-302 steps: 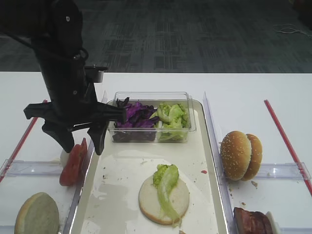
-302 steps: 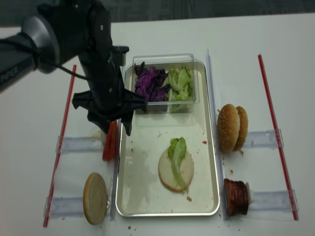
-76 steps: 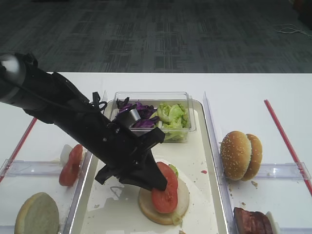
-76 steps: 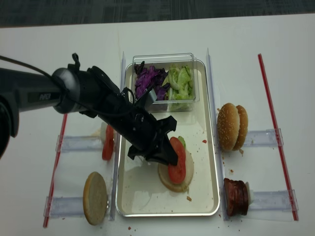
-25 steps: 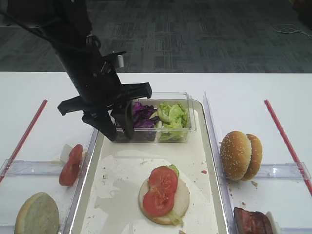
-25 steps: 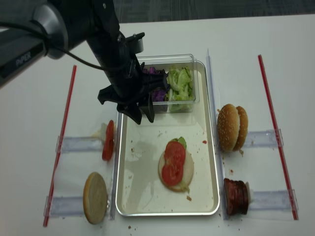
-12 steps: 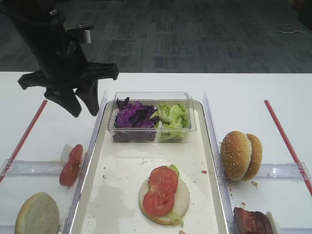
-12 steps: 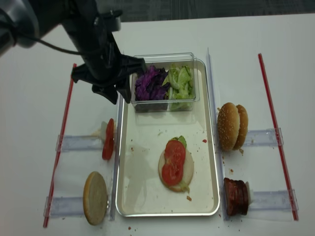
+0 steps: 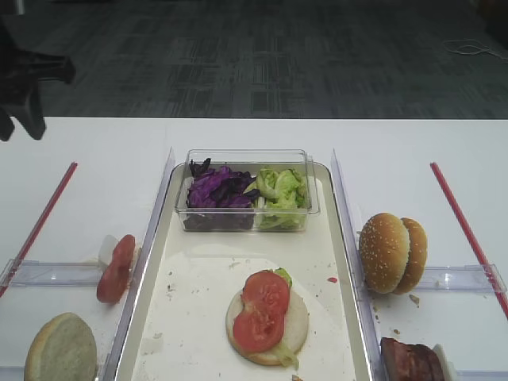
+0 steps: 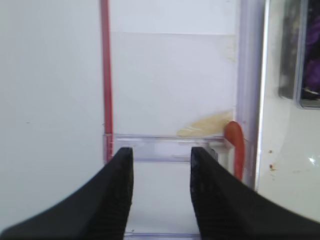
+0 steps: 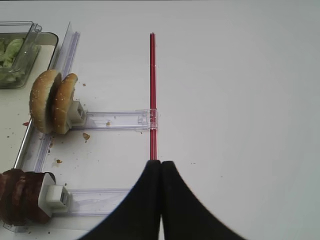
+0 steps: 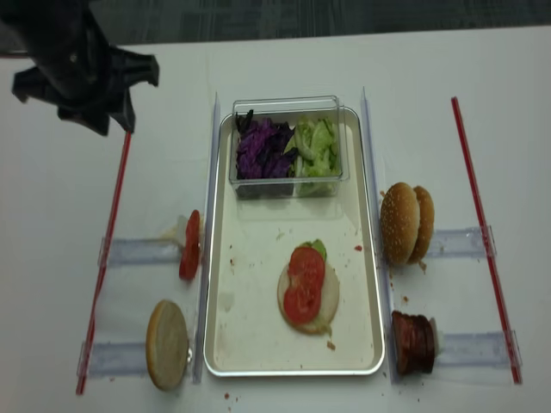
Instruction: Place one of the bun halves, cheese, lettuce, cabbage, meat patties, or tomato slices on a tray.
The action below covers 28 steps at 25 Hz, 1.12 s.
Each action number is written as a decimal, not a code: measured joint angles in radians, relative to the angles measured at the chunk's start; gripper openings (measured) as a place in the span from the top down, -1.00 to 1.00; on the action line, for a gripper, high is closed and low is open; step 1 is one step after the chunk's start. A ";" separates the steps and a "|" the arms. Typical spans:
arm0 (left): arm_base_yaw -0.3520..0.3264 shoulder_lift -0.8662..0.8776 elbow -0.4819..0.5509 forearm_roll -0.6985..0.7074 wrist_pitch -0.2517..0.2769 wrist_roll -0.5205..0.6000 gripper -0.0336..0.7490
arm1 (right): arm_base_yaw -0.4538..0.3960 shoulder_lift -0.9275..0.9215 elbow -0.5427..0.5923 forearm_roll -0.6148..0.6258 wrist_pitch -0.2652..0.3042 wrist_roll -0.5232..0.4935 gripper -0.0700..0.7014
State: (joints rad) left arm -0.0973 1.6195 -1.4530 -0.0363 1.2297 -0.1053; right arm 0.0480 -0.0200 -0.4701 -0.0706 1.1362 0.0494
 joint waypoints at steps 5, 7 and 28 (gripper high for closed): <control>0.121 -0.016 0.025 0.021 0.002 0.043 0.24 | 0.000 0.000 0.000 0.000 0.000 0.000 0.80; 0.148 -0.016 0.027 0.023 0.002 0.063 0.24 | 0.000 0.000 0.000 0.000 0.000 0.000 0.80; 0.155 -0.017 0.038 -0.034 0.002 0.128 0.26 | 0.000 0.000 0.000 0.000 0.000 -0.003 0.80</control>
State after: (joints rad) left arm 0.0575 1.6028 -1.4146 -0.0702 1.2320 0.0229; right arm 0.0480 -0.0200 -0.4701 -0.0706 1.1362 0.0463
